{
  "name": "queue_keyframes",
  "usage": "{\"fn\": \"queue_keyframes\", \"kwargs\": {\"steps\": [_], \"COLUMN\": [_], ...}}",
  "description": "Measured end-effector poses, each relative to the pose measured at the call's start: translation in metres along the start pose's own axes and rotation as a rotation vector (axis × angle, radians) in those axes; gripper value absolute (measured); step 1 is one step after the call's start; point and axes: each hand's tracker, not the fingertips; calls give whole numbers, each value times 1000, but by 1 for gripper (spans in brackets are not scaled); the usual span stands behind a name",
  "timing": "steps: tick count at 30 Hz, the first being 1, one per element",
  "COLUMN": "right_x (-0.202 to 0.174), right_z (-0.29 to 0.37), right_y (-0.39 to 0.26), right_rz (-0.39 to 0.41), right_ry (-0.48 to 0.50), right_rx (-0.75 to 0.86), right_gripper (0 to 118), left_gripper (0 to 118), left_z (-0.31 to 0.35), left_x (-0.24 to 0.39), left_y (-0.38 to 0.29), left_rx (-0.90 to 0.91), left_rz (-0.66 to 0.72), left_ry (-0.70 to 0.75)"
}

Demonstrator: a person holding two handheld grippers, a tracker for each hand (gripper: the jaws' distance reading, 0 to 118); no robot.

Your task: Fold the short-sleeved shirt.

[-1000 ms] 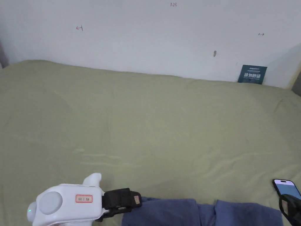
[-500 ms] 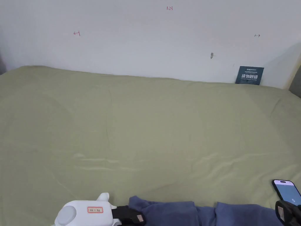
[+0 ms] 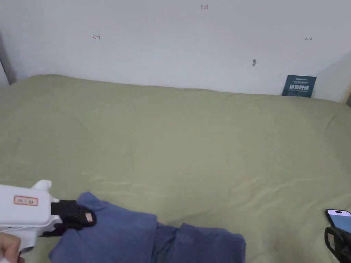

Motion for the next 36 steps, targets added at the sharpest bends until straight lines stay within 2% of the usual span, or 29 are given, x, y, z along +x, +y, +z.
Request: {"fn": "queue_keyframes", "kwargs": {"steps": [3, 6, 12, 15, 16, 17, 20, 21, 22, 24, 27, 28, 29, 30, 31, 32, 36], "right_x": [-6, -11, -11, -2, 0, 2, 7, 8, 10, 12, 11, 10, 9, 7, 5, 3, -3], "right_z": [-9, -14, -7, -1, 1, 3, 7, 8, 9, 11, 11, 11, 10, 9, 7, 6, 5], "right_y": [-1, -2, -1, -1, -1, -2, -3, -4, -5, -5, -6, -7, -7, -7, -8, -8, -10], "right_rz": [2, 2, 20, 1, -4, -7, -11, -12, -13, -16, -17, -16, -16, -16, -16, -16, -12], "right_ry": [20, 38, 36, 18, 12, 3, -14, -19, -21, -27, -28, -24, -20, -15, -10, -6, 10], "right_rx": [-8, -19, -20, -16, -15, -12, -17, -18, -17, -18, -21, -22, -23, -24, -26, -30, -36], "right_gripper": [0, 0, 0, 0, 0, 0, 0, 0, 0, 0, 0, 0, 0, 0, 0, 0, 0], "left_gripper": [10, 10, 10, 11, 14, 25, 44, 68, 85, 85, 82, 78, 68, 46, 11, 7, 5], "left_z": [30, 27, -48, -97, -110, -122, -148, -151, -149, -143, -135, -138, -141, -148, -157, -165, -209], "left_x": [17, 42, 102, 112, 116, 122, 120, 124, 123, 115, 104, 97, 95, 92, 92, 92, 93], "left_y": [2, -4, -38, -47, -50, -58, -63, -67, -68, -66, -72, -78, -82, -90, -101, -111, -149], "left_rx": [41, 69, -88, -159, -187, -203, -264, -269, -264, -219, -94, -61, -54, -73, -85, -93, -201], "left_rz": [-10, -24, -39, -34, -34, -38, -26, -25, -34, -61, -28, -22, -21, -22, -17, -23, -47], "left_ry": [-4, -114, -292, -313, -310, -304, -313, -304, -300, -315, -373, -402, -426, -455, -442, -435, -449]}}
